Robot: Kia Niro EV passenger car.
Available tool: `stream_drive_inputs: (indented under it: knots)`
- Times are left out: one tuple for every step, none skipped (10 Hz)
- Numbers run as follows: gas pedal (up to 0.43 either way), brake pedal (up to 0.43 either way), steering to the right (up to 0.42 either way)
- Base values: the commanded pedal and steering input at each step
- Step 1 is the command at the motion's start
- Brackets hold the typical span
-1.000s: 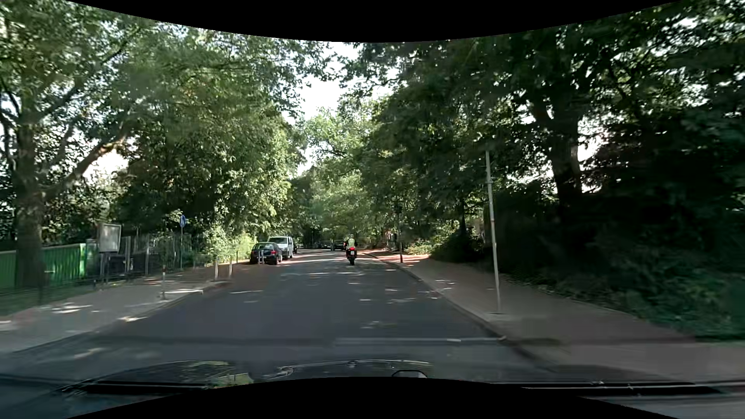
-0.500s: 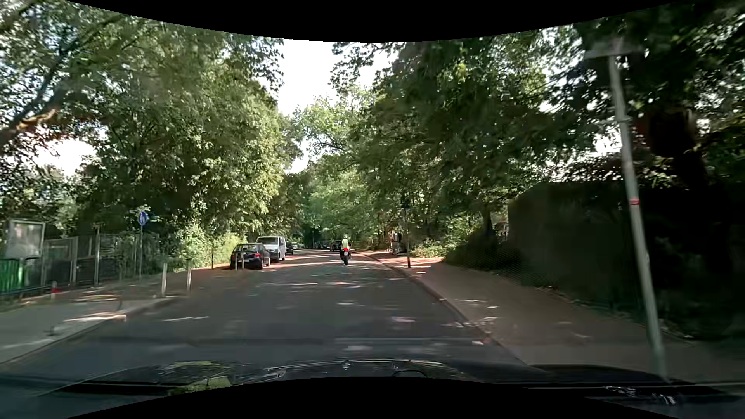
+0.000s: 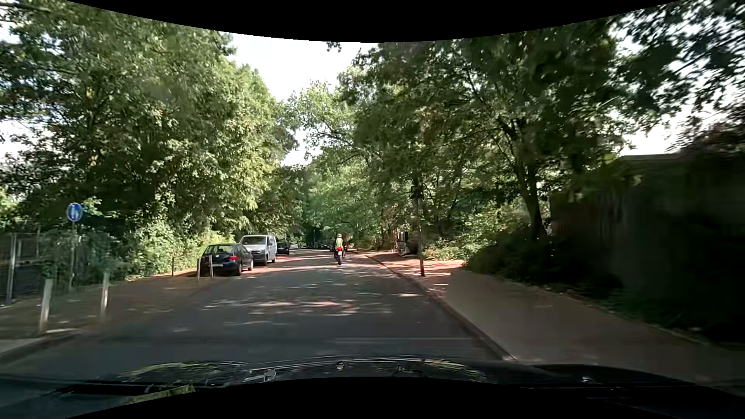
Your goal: Follow the waypoints while adhering to traffic rules and regulations
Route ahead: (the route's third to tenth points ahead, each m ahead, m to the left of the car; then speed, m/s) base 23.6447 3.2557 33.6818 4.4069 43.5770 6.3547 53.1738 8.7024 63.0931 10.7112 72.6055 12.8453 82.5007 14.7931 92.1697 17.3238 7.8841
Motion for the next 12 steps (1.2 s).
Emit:
stream_drive_inputs:
  knots:
    - [0.240, 0.000, -0.025]
    - [0.220, 0.000, -0.025]
    - [0.220, 0.000, -0.026]
    - [0.209, 0.000, -0.031]
    - [0.209, 0.000, -0.037]
    - [0.209, 0.000, -0.040]
    - [0.197, 0.000, -0.039]
    - [0.197, 0.000, -0.040]
    - [0.197, 0.000, -0.042]
    - [0.157, 0.000, -0.047]
    - [0.157, 0.000, -0.051]
    - [0.157, 0.000, -0.052]
